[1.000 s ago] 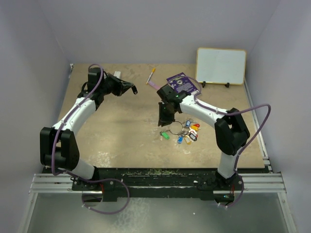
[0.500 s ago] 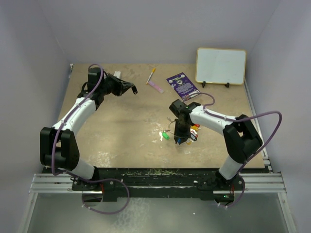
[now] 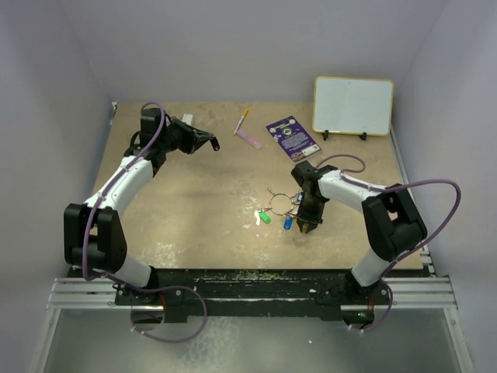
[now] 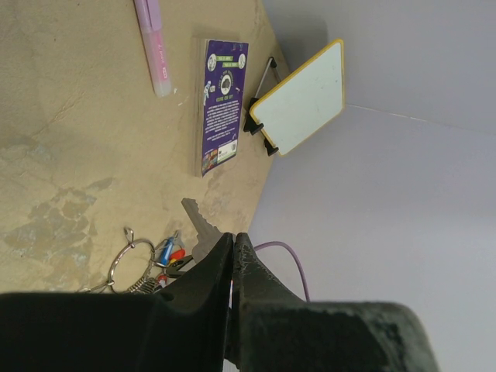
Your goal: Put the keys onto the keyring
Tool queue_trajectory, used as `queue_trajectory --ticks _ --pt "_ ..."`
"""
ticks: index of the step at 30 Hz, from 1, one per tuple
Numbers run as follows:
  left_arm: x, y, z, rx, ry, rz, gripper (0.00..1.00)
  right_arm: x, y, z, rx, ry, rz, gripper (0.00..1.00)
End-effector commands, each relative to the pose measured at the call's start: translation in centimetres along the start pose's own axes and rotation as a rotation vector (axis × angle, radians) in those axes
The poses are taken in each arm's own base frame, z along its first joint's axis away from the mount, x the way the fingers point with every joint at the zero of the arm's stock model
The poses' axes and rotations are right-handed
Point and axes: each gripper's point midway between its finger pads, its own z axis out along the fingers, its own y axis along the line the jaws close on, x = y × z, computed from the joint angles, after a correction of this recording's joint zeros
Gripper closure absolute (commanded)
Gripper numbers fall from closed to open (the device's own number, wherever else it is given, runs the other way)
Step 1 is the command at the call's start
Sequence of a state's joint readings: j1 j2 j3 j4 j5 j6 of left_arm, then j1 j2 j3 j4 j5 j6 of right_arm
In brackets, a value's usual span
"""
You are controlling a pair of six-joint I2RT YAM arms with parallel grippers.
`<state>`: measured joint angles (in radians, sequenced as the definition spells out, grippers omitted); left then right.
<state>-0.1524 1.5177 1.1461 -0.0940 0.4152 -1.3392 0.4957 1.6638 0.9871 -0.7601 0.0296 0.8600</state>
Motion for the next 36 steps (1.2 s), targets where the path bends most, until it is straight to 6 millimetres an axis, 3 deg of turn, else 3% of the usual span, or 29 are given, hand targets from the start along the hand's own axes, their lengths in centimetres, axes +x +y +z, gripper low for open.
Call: queue_trajectory --ticks 1,3,6,11,14,20,23,25,28,32,36 --pt "-0.2 -1.6 -0.9 0.055 -0.017 0.041 0.96 -1.3 -1.9 -0.1 0.045 -0.041 0.011 0.75" --pt "-0.1 -1.7 -0.9 0.056 -0.015 0.043 0.96 -1.8 -1.2 0.3 0.031 -0.039 -0.01 0.75" --pt "-0.2 -1.8 -0.9 0.057 -0.016 0.044 0.96 -4.5 0.8 0.5 0.003 -0.099 -0.051 0.76" --pt "-0.1 -1.7 -1.0 0.055 -0.016 0.043 0.96 -5.8 4.5 0.4 -0.072 -0.106 -0.093 0.76" --pt "-0.2 -1.7 -0.9 0.054 -0.018 0.041 0.96 -5.4 7.3 0.0 -0.131 -0.092 -0.142 0.76" --pt "-0.2 -1.7 -0.8 0.054 -0.017 0.042 0.96 -1.8 14.0 -0.9 -0.295 -0.016 -0.27 0.76" --pt "-0.3 -1.5 -0.6 0.049 -0.016 0.039 0.96 -0.8 16.8 -3.5 -0.421 -0.013 -0.311 0.76" --pt "-0.3 -1.5 -0.6 0.048 -0.016 0.04 0.96 -0.5 16.5 -5.6 -0.431 -0.016 -0.304 0.76" --pt "-0.3 -1.4 -0.5 0.046 -0.016 0.039 0.96 -2.5 13.9 -6.8 -0.338 -0.095 -0.25 0.75" --pt "-0.3 -1.3 -0.2 0.046 -0.012 0.038 0.96 -4.1 10.4 -6.1 -0.259 -0.095 -0.198 0.75" --pt "-0.3 -1.3 -0.2 0.046 -0.014 0.04 0.96 -4.6 8.8 -5.4 -0.205 -0.102 -0.199 0.78"
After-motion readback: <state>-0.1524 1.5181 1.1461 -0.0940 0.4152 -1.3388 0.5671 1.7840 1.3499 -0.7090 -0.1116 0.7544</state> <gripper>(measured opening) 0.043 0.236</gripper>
